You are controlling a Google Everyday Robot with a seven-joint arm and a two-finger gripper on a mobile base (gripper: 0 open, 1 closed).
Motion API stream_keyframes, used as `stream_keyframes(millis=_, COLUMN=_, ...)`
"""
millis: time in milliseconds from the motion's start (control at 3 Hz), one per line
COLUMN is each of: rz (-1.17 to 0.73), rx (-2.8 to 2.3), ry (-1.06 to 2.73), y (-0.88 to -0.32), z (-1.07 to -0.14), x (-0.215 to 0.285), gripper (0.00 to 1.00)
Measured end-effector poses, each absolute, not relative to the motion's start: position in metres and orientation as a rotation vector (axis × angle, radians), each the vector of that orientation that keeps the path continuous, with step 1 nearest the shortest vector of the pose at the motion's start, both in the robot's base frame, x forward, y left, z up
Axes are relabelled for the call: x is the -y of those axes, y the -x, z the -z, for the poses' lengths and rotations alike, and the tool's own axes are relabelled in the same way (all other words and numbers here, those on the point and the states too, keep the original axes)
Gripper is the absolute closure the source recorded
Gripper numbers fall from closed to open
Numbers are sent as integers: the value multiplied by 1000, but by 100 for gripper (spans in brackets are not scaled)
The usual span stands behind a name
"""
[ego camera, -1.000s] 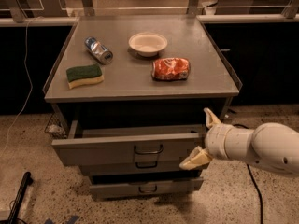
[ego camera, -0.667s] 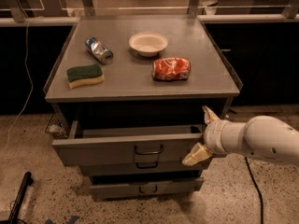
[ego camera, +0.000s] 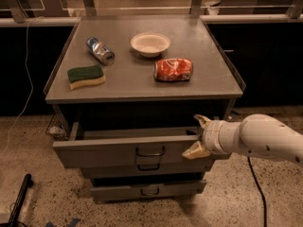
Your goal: Open top drawer
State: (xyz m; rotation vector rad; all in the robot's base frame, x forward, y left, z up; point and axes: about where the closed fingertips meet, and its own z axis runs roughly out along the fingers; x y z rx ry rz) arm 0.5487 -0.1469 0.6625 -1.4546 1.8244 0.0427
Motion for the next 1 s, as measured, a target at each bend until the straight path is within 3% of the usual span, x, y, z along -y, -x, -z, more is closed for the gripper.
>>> stream_keyframes(millis=667, rz=-82, rx=-1831, ry=1431, y=-528, z=-666, x=154, gripper=72)
stream_keyframes(millis=1000, rz=-163, rx=-1844, ry=1415, y=-483, z=-670, x=155, gripper=96)
